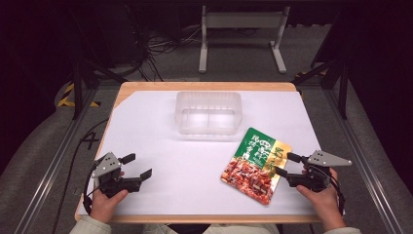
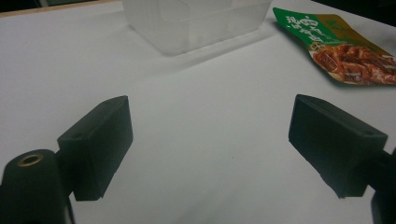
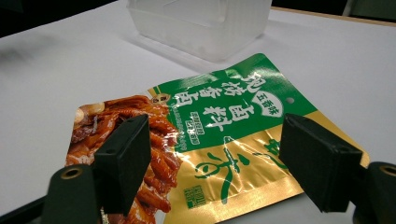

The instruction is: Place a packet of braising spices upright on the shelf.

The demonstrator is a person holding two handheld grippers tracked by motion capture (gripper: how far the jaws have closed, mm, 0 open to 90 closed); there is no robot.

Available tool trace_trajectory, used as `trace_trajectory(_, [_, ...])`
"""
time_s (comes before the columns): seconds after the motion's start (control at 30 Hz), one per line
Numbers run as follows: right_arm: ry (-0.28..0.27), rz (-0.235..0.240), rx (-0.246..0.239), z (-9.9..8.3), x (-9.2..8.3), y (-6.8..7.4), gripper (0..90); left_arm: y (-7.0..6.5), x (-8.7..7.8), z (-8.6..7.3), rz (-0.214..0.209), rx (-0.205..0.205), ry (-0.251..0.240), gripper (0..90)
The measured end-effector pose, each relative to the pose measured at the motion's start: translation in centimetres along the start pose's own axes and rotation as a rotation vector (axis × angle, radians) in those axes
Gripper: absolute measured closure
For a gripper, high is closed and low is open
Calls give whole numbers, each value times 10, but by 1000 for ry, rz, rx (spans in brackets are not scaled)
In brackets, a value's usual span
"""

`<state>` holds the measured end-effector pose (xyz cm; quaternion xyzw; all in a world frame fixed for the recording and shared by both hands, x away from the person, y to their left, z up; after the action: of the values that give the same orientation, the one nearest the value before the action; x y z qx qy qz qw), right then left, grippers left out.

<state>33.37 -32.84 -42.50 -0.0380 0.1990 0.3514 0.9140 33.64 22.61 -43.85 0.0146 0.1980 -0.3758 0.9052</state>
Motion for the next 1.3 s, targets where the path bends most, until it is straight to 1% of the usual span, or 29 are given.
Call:
trace_trajectory(0.1, [-6,-3,-6,1,-1,1,257,-1,0,0,1,8,2,146])
trace_trajectory(0.23, [-9,-3,-6,2,-3,1,257,-4,0,1,2,31,-5,146])
trace_trajectory(0.27, [-12,-4,-5,3,-3,1,258,-4,-1,1,1,45,-3,146])
trace_trajectory(0.3, [-13,-3,-9,3,-3,0,257,-5,-1,1,2,50,-4,146])
trace_trajectory(0.37, [-13,-2,-10,4,-3,0,257,-6,-2,1,-3,45,-12,146])
trace_trajectory(0.4, [-14,-1,-10,5,-3,0,257,-6,-2,1,-4,46,-13,146])
trace_trajectory(0.43, [-14,-1,-13,6,-3,0,255,-5,-2,1,-4,55,-12,146])
trace_trajectory(0.5, [-13,-5,-16,8,-2,0,249,-6,-2,1,-7,55,-11,146])
trace_trajectory(0.63, [-14,3,-21,17,2,-3,243,-7,-1,1,-6,61,-6,146])
trace_trajectory(0.77, [-22,2,-19,26,7,-8,243,-7,-1,1,-6,64,-7,146])
trace_trajectory(0.83, [-22,-2,-16,29,10,-10,243,-7,-1,1,-8,54,-6,146])
trace_trajectory(0.9, [-21,-6,-16,33,13,-13,238,-6,-2,1,-4,63,-6,146])
trace_trajectory(1.0, [-19,-12,0,38,19,-19,228,-6,-2,1,-3,63,-10,146])
trace_trajectory(1.23, [-18,-22,15,45,28,-31,221,-6,-2,1,-3,64,-10,146])
trace_trajectory(1.3, [-17,-21,18,45,28,-32,221,-6,-2,1,-3,66,-8,146])
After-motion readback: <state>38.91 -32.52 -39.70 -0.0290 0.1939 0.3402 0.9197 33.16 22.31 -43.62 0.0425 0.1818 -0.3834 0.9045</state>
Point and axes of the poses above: each handheld gripper's, and its own axes: x roughly forward along the jaws, z roughly out of its top, y roughly to its left, the point moved 2 cm from there along x, roughly forward along the jaws, and after that the axes turned 3 degrees about -y, right-handed, at the moved point
